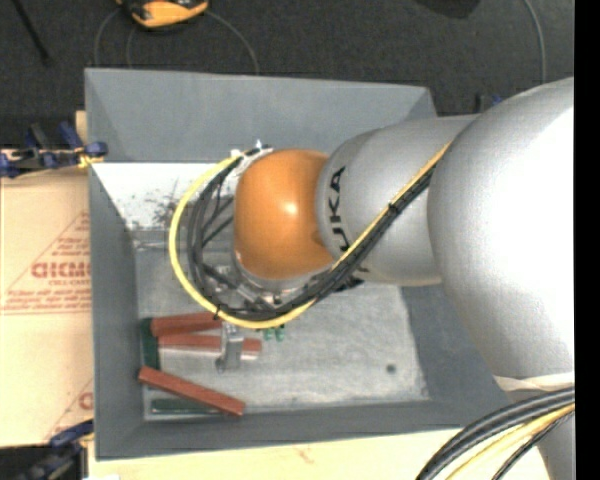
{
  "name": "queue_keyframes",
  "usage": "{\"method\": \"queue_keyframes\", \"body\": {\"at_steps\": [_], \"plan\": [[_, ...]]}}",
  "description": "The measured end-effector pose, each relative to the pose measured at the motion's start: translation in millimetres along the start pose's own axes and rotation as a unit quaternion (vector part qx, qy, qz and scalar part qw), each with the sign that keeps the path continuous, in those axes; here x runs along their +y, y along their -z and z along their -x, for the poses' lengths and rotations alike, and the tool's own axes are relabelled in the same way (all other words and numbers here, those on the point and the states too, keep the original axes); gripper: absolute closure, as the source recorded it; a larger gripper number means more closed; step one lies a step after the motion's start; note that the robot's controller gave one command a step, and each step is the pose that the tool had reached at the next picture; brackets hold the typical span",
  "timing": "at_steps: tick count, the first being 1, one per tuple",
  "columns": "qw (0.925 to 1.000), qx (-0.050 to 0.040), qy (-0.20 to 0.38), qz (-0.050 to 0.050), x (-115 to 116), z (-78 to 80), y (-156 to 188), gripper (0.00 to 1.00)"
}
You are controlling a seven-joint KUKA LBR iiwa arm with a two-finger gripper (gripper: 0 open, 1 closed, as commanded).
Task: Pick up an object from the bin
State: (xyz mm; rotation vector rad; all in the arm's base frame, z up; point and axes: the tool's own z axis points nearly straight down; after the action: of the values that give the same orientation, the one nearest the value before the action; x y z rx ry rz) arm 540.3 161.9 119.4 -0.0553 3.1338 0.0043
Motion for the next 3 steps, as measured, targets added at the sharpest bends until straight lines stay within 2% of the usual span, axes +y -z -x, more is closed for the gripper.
{"method": "queue_keyframes", "body": {"at_steps": [1,2,3], "plan": [[1.0000,0.0053,0.001,-0.001,2,10.3,-24,0.00],[0.9971,0.0016,-0.076,0.000,3,31.2,-22,0.00],[0.9985,0.0021,-0.056,-0.001,-48,36.1,-38,1.00]]}}
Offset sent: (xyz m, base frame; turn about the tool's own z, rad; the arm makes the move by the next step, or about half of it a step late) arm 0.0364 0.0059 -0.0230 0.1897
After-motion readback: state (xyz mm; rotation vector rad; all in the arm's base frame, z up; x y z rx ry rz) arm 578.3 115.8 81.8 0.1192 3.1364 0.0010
